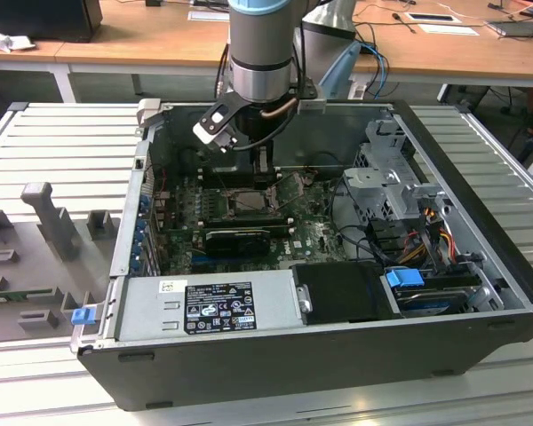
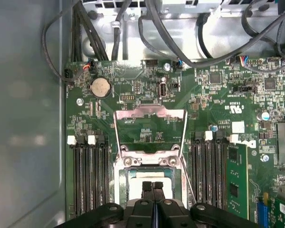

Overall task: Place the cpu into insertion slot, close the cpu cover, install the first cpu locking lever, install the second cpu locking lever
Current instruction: 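Close the cpu cover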

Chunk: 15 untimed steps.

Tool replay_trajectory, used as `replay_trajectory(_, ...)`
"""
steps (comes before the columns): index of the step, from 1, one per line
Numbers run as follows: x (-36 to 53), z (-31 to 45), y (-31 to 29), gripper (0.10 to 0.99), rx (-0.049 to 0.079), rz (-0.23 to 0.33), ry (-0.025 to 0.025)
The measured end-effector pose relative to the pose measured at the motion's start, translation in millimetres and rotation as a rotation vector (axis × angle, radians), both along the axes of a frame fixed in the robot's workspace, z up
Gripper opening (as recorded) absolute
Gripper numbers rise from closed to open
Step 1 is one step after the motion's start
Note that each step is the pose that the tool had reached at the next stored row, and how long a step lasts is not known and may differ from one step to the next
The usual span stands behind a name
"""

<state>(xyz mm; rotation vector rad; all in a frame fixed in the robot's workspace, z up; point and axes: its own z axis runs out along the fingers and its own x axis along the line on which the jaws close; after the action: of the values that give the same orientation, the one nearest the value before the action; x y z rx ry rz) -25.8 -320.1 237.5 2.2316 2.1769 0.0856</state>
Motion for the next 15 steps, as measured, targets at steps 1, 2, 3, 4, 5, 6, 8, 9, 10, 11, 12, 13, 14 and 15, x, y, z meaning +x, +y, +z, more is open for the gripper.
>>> replay_trajectory(1,0.3,0.7,0.0,0.106,-0.001,0.000,0.0000)
replay_trajectory(2,0.3,2.8,0.0,0.106,-0.002,0.000,0.0001)
replay_trajectory(3,0.3,4.5,0.0,0.106,-0.002,0.000,0.0000)
replay_trajectory(4,0.3,9.7,0.1,0.106,-0.002,0.000,0.0000)
replay_trajectory(5,0.3,12.0,0.1,0.106,-0.002,0.000,-0.0001)
replay_trajectory(6,0.7,13.8,0.1,0.106,-0.002,0.000,0.0000)
replay_trajectory(8,3.2,14.6,0.1,0.106,-0.001,0.000,0.0000)
replay_trajectory(9,5.1,14.7,0.1,0.106,-0.001,0.000,0.0001)
replay_trajectory(10,6.5,14.7,0.0,0.106,-0.001,0.000,0.0000)
replay_trajectory(11,7.5,14.8,0.0,0.106,-0.001,0.000,0.0000)
replay_trajectory(12,8.2,14.9,0.0,0.106,-0.002,0.000,0.0001)
replay_trajectory(13,8.6,14.9,0.1,0.106,-0.001,0.000,0.0001)
replay_trajectory(14,9.2,14.8,0.1,0.106,-0.001,0.000,0.0000)
replay_trajectory(15,11.1,14.9,0.0,0.106,-0.002,0.000,0.0001)
